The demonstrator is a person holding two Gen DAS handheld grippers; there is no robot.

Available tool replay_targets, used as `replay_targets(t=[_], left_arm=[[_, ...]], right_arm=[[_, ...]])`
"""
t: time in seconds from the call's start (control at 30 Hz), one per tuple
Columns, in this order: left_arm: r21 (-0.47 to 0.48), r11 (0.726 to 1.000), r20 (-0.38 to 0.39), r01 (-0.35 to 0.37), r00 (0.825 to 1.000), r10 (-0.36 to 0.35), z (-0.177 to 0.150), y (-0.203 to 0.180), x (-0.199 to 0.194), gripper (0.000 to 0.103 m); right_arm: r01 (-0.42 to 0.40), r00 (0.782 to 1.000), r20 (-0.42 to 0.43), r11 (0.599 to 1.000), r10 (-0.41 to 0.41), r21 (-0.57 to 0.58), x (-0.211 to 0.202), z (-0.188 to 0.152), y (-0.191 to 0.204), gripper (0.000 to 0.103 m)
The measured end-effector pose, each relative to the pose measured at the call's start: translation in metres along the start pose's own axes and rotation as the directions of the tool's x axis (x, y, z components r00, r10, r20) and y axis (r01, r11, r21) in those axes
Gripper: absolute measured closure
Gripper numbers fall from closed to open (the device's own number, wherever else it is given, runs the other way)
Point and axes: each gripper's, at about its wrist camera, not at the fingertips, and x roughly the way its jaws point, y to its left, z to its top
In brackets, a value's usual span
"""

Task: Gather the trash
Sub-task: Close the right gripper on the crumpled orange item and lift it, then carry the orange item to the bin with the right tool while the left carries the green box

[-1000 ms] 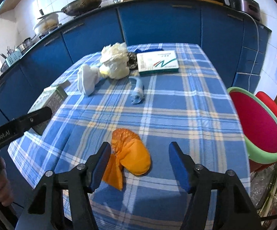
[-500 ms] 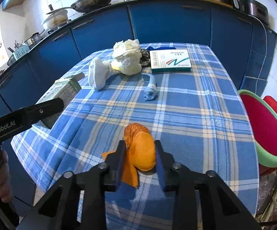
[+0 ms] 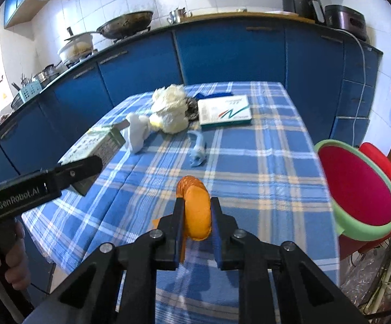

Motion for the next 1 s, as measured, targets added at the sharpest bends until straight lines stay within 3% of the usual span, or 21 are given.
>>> replay_targets(t=[0.37,1.0], left_arm=[[0.067,0.994,-0.013,0.084,0.996,-0.083,0.014,-0.038,0.009,0.044],[0.185,0.960,-0.045,0.209,0.978,-0.204,0.045,-0.116,0.036,0.044]], right_arm=[[0.090,0.992,0.078,0.994,-0.095,0.067,-0.027,0.016,-0.039,0.083],[0.256,0.952,0.120,0.947,-0.282,0.196,-0.050,0.033,-0.123,0.083]])
